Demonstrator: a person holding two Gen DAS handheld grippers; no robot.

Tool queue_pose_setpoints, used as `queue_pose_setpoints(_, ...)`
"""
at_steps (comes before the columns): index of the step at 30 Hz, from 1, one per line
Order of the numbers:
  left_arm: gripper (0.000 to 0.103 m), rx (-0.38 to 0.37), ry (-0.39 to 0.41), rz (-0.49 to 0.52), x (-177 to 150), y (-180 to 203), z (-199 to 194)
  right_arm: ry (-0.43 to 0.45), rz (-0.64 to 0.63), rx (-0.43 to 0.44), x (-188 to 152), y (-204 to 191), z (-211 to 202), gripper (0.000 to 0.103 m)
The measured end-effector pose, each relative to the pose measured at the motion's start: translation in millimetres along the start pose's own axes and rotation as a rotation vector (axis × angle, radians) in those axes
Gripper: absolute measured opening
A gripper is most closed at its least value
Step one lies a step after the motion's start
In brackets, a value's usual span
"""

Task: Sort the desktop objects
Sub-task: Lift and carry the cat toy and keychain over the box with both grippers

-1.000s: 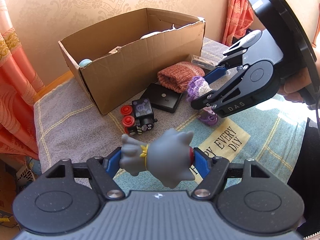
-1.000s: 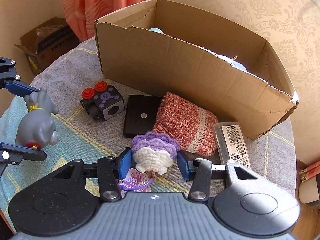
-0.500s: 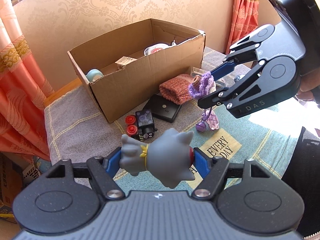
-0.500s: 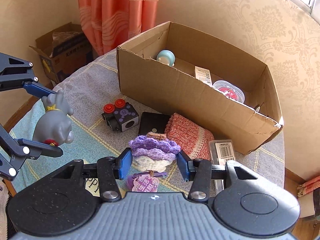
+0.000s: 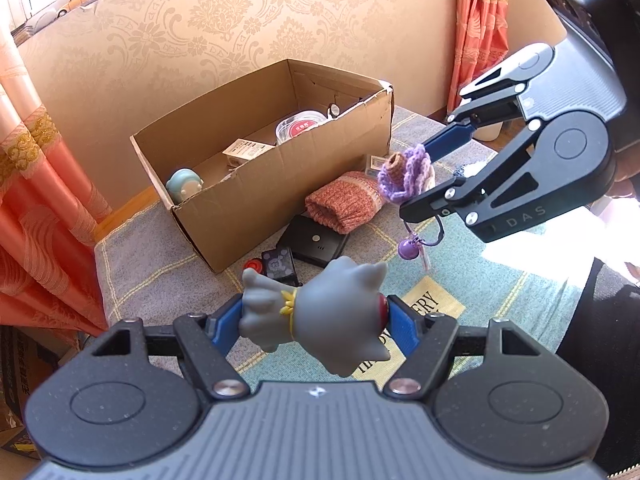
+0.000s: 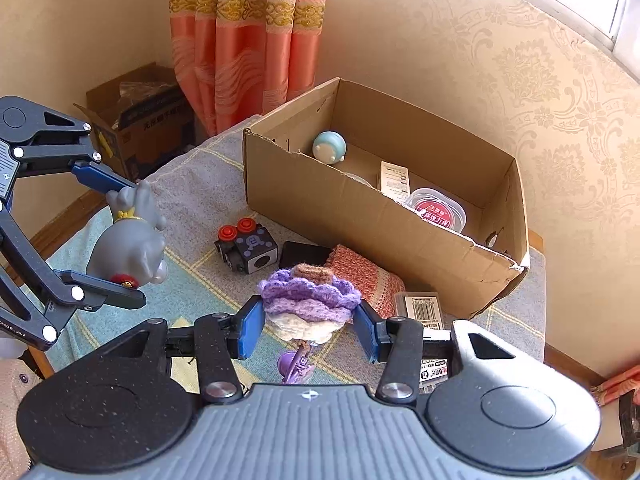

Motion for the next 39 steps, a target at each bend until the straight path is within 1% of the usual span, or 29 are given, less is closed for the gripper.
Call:
queue_pose_setpoints(7, 0.074, 0.009, 0.032, 0.008, 14.8, -2.1, -4.5, 0.003, -0.027, 0.002, 2.1, 2.9, -8.0, 0.054)
queue_pose_setpoints(15, 0.074, 0.021, 0.073, 0.026, 45.0, -10.8, -7.1, 0.021, -0.021, -0.008, 16.1, 16.6, -15.6, 0.054)
queue_pose_setpoints(19, 0.074, 0.025, 0.092, 0.022, 60.9, -18.2, -5.9, 0.045, -0.033, -0.022, 29.3, 28.3, -21.4, 0.054)
queue_pose_setpoints(33, 0.074, 0.021, 0.132, 0.036, 109.7, -39.5, 0.9, 0.062, 0.004, -0.071, 69.5, 79.6, -29.4, 0.054)
queue_pose_setpoints(39, 0.074, 0.03, 0.134, 0.038, 133.8, -54.0, 17.5, 0.069, 0.033, -0.089, 92.2, 98.5, -26.9, 0.054)
Point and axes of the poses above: each gripper's, at about its wrist camera, not at the fingertips, and z roughly the way its jaws point, y to its right, x to its top, the point moved 1 cm from there along z, roughly the way its jaws point, and after that the axes turned 10 degrees about -x, right-handed, at the moved point
